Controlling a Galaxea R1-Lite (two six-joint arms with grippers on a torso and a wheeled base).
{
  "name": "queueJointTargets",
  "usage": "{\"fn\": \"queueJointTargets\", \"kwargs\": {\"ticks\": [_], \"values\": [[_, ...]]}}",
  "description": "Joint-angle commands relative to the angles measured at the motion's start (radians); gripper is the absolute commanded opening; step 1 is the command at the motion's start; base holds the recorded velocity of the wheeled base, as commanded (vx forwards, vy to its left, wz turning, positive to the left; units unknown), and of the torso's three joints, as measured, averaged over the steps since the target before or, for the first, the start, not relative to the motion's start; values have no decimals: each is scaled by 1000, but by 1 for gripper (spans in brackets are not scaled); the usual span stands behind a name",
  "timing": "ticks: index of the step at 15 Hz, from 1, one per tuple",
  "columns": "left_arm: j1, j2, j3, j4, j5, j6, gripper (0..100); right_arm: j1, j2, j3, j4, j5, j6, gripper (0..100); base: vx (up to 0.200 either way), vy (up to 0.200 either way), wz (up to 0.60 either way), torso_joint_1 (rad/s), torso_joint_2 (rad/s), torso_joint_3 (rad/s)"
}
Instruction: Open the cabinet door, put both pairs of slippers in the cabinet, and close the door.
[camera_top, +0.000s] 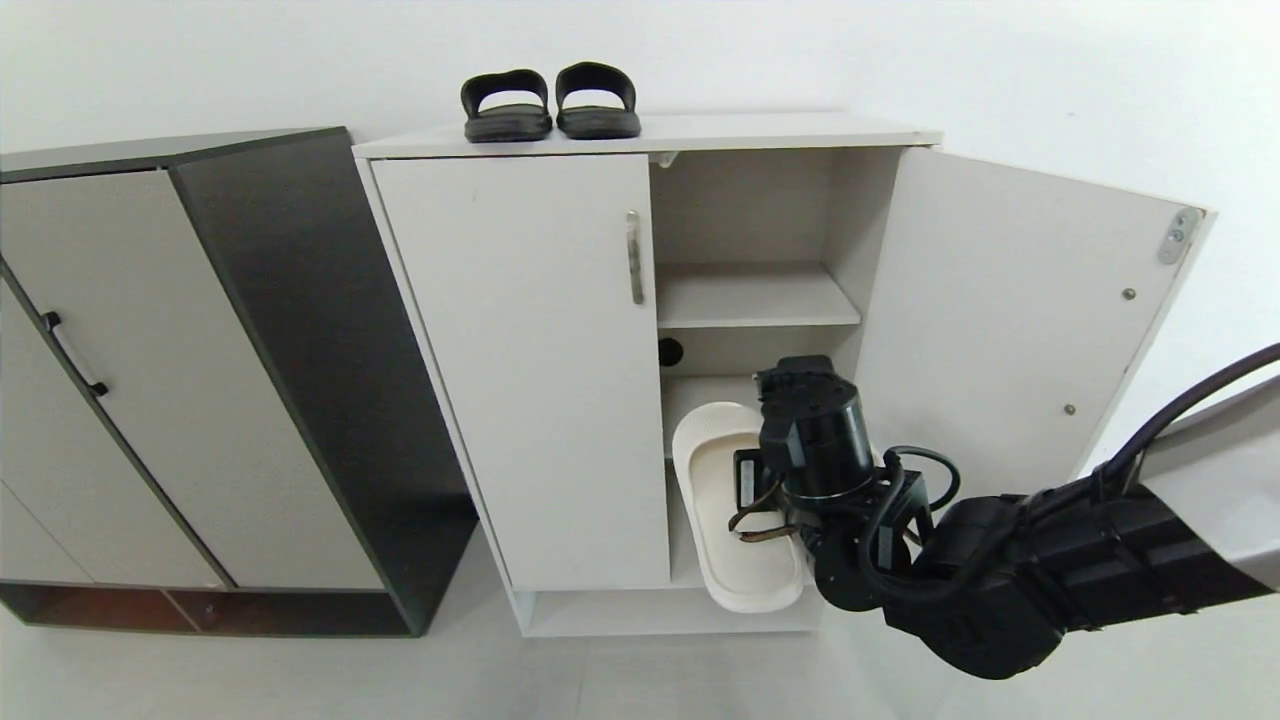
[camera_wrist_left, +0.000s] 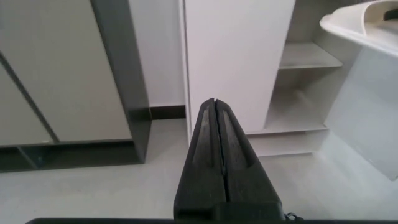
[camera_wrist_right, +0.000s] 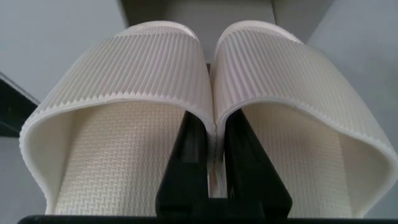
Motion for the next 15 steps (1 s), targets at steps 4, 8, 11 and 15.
{"fn": "queueJointTargets", "kwargs": {"ticks": [4,8,11,15], "values": [[0,2,0,0,-1,2,0,-61,86,-21,-108,5,-21,0,0,0,0,0,0,0],[0,2,0,0,-1,0,0,-112,121,-15,-176,25,-73,0,0,0,0,0,0,0],[0,2,0,0,-1,0,0,-121,121,-7,-176,40,-76,0,0,0,0,0,0,0],[0,2,0,0,-1,0,0,-138,129,-1,-176,43,-87,0,0,0,0,0,0,0]]}}
